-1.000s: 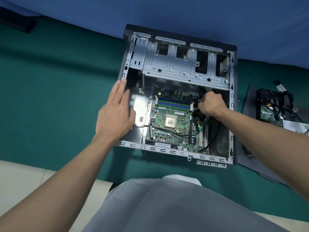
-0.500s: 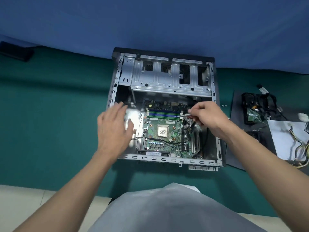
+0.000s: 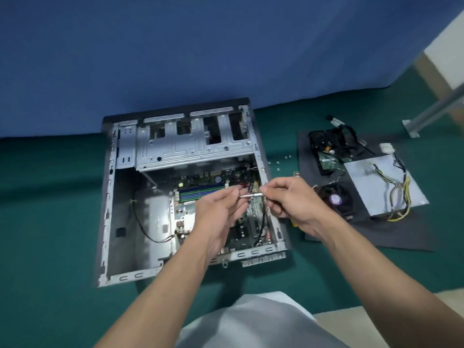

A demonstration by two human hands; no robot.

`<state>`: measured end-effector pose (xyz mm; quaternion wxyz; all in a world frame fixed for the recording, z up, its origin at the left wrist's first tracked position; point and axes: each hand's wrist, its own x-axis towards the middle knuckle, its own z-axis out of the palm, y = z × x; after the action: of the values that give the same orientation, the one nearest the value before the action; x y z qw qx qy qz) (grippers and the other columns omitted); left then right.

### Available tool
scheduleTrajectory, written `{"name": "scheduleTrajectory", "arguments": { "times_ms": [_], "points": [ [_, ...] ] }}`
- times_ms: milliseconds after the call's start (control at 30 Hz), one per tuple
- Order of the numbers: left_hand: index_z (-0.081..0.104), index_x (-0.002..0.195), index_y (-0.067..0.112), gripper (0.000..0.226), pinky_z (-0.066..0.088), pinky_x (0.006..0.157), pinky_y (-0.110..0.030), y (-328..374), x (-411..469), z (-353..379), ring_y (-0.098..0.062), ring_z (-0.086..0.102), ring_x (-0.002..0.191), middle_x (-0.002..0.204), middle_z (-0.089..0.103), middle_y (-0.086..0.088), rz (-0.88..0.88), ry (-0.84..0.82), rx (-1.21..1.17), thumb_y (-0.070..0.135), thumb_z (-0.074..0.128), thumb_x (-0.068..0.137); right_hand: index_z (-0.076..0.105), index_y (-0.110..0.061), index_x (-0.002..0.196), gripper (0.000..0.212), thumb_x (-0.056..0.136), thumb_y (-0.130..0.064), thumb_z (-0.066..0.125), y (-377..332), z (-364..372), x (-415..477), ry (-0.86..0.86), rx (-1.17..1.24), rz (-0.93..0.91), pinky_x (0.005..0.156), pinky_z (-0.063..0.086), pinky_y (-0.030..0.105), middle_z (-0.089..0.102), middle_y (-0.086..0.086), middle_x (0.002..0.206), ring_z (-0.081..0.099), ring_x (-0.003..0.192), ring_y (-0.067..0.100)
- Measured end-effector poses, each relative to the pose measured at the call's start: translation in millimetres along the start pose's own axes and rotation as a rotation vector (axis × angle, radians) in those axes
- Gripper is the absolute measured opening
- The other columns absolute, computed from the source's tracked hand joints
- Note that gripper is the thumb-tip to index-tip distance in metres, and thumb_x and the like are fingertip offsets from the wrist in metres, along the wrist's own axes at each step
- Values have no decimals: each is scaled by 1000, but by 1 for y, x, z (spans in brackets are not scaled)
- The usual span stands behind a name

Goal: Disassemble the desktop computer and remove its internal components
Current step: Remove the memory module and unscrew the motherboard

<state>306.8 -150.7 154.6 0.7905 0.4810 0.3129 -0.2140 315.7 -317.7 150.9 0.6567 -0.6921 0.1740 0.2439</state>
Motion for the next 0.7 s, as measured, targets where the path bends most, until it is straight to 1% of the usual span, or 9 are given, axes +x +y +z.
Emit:
{"name": "scheduleTrajectory", "arguments": {
  "times_ms": [100,233,333,433,500,533,600,633,700],
  "points": [
    [68,101,-1,13,59,77,-27,-1,3,18,-21,73,87,91,75,-13,44,47,107,-1,61,90,67,-3,94,12,93,-12,60,8,-15,-3,-24,59,-9,40,33,18,53,-1,57,44,48,9],
    [67,100,4,13,58,70,-21,-1,6,38,-18,73,82,83,75,-7,196,172,176,-1,61,90,63,10,99,22,98,-10,52,17,-37,-8,-112,108,-4,44,33,18,47,-3,58,39,50,7],
    [68,102,10,15,56,69,-17,-5,7,49,-10,72,78,80,75,2,352,230,235,3,62,91,60,-2,84,27,101,-19,47,23,-42,-9,52,230,-12,45,35,22,44,1,62,42,50,11],
    [68,107,20,18,55,73,-17,-23,5,63,1,68,78,86,74,10,563,194,565,15,67,90,54,-6,79,29,101,-22,46,28,-36,-7,177,593,38,62,52,32,56,8,68,61,65,24],
    [68,110,24,19,53,82,-25,-39,2,71,-2,67,84,93,73,11,675,101,754,21,66,91,56,-3,78,30,101,-20,45,28,-27,-8,120,910,73,73,57,40,65,14,75,67,77,32],
    [68,113,25,21,50,87,-27,-47,2,73,-4,65,91,98,72,10,734,69,875,24,65,92,58,-1,80,32,101,-20,45,27,-24,-10,82,1034,105,72,58,39,68,15,77,69,77,32],
    [68,117,25,24,39,95,-25,-61,5,73,-13,60,104,108,69,6,848,53,1149,26,62,94,66,1,85,35,101,-22,45,25,-21,-12,41,1189,203,61,59,31,70,14,76,71,70,25],
    [68,119,25,26,35,97,-24,-65,6,72,-17,57,109,114,67,4,880,49,1247,25,61,94,69,1,84,38,101,-24,45,26,-22,-11,33,1237,243,57,58,29,71,14,76,71,67,24],
    [65,125,25,31,33,104,-30,-70,9,69,-23,53,119,128,62,-2,899,3,1360,22,61,94,69,3,88,37,101,-24,46,27,-24,-7,55,1274,287,53,57,28,71,17,79,72,68,24]
  ]
}}
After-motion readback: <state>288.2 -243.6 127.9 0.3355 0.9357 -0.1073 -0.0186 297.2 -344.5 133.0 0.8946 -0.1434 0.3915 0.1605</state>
